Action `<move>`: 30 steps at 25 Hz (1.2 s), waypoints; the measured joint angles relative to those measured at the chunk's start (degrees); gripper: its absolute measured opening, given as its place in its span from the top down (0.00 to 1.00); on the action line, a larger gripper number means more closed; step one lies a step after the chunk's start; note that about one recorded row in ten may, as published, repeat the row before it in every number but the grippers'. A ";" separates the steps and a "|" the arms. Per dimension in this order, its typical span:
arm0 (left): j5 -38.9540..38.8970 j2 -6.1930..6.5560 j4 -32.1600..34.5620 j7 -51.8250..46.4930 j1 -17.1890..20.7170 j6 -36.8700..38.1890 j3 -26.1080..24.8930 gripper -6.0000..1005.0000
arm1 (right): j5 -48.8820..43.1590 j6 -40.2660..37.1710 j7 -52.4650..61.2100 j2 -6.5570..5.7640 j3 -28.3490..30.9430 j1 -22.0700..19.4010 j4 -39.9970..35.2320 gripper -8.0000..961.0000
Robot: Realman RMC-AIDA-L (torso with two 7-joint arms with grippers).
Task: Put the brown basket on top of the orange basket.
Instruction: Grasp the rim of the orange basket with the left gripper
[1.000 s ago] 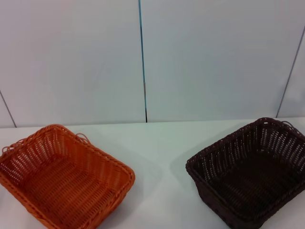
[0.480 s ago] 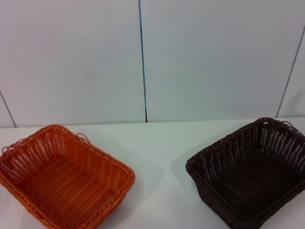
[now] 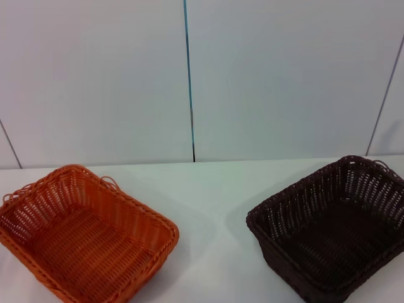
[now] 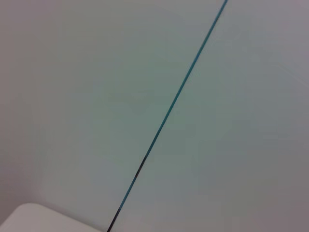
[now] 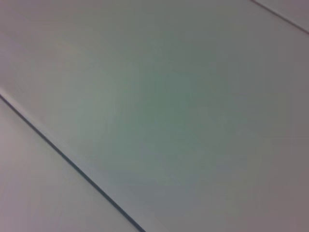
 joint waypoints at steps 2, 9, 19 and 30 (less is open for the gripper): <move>0.00 0.00 0.00 0.01 -0.10 0.06 0.00 0.12 | -0.34 0.12 -0.04 -0.10 -0.31 -0.08 -0.04 0.17; -1.14 0.04 0.21 -0.06 0.14 1.02 -0.09 0.12 | -5.65 1.60 1.08 -0.85 -1.65 -0.27 2.11 0.17; 6.64 0.37 3.90 -7.31 -0.22 0.96 3.34 0.13 | -10.83 4.33 3.17 -2.95 -7.41 0.96 4.44 0.17; 28.07 0.25 11.14 -26.24 -2.53 0.00 9.52 0.13 | -11.49 5.12 3.00 -3.44 -9.50 1.37 4.58 0.17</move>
